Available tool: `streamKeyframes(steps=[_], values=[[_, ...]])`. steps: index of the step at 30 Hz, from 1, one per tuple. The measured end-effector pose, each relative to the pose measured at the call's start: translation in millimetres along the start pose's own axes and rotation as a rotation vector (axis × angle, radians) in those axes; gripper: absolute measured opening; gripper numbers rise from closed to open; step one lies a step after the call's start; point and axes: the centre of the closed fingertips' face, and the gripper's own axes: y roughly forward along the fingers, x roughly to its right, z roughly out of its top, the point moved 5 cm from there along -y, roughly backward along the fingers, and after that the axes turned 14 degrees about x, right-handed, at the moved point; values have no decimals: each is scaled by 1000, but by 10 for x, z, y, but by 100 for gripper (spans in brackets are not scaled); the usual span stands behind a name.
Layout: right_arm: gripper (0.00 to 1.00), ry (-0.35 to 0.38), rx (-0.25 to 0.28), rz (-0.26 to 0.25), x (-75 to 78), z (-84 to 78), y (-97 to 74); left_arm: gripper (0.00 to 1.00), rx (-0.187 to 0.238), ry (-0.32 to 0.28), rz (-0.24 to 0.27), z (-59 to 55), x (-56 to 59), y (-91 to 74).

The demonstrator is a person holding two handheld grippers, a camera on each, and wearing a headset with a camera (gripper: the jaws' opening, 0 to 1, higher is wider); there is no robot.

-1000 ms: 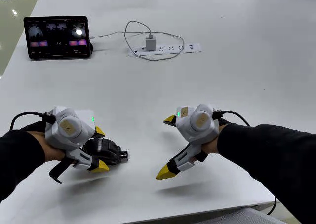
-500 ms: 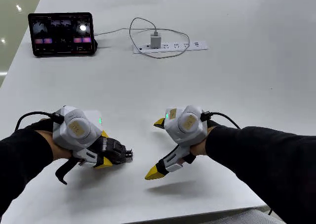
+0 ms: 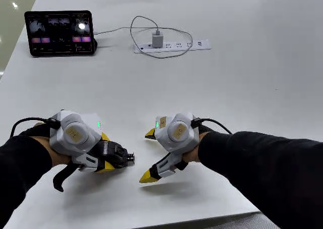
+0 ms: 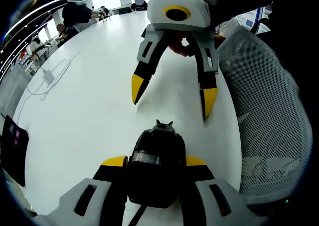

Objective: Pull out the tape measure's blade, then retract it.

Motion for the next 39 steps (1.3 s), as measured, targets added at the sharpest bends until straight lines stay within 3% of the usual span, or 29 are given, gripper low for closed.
streamKeyframes(steps=[15,19,22,39], values=[[34,-55,4,-4,72,108,121,35,8,-14,14,-10,6,10],[29,-104,-23,2,57,82,133,35,8,-14,15,-11,7,11],[23,-99,-26,-11,87,70,127,35,11,-16,16,-11,4,12],[13,-102,-33,27,49,70,294,35,13,-20,22,-11,11,15]])
